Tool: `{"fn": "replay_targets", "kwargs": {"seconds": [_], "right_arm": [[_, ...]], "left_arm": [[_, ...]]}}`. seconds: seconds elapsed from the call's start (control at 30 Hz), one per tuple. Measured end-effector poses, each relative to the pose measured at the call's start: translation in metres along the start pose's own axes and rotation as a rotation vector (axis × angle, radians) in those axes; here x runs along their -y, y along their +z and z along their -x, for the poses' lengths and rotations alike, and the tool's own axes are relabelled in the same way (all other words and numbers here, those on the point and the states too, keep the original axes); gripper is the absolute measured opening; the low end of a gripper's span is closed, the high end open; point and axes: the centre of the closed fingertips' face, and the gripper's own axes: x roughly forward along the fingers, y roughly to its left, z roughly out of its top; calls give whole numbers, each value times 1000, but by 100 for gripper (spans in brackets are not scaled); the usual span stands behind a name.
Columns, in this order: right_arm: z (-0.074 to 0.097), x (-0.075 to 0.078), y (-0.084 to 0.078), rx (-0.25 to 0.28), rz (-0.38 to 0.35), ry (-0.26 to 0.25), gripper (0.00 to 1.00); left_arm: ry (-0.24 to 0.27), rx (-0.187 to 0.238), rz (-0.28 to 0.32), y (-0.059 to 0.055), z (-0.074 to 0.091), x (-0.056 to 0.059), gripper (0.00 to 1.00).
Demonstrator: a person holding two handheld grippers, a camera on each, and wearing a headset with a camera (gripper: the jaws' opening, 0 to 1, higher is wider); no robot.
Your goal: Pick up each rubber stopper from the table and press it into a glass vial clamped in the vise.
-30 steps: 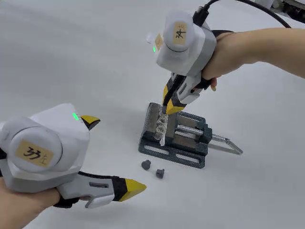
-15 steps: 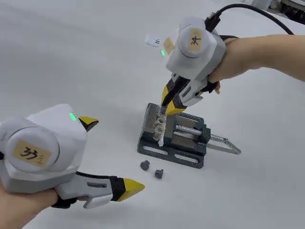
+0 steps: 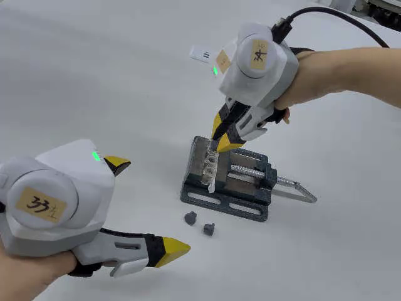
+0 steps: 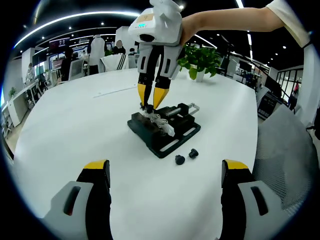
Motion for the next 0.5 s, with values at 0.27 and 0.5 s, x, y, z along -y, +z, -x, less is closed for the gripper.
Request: {"fn": "replay_targets", "kwargs": {"seconds": [0.27, 0.5], "right_arm": [[7, 1, 3, 15, -2, -10, 9], [14, -1, 2, 21, -63, -2, 0]], "left_arm": [[-1, 0, -4, 1, 0, 1, 91], [2, 3, -4, 2, 0, -1, 91]]}}
